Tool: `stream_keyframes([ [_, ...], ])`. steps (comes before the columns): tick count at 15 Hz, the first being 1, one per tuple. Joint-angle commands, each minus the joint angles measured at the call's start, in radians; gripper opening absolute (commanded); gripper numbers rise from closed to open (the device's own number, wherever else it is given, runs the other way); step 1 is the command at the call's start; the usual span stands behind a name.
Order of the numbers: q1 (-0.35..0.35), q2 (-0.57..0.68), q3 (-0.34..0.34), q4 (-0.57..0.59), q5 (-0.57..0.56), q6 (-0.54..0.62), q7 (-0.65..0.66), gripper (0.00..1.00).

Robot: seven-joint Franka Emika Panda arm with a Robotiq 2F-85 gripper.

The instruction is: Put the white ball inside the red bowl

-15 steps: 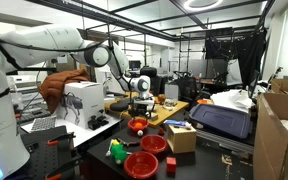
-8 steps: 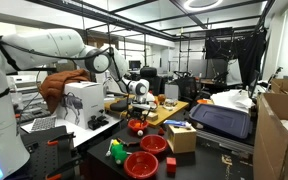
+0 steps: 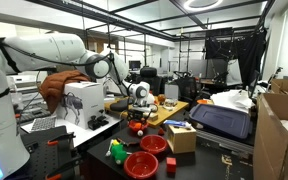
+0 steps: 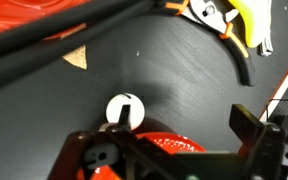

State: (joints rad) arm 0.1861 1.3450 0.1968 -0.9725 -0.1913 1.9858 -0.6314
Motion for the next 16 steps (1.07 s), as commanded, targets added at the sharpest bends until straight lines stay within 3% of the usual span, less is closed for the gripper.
stream_keyframes([
  [1, 0.01, 0.046, 0.005, 0.053, -0.004, 0.047, -0.016, 1.0],
  [16, 0.045, 0.057, -0.039, 0.028, -0.148, 0.206, -0.023, 1.0],
])
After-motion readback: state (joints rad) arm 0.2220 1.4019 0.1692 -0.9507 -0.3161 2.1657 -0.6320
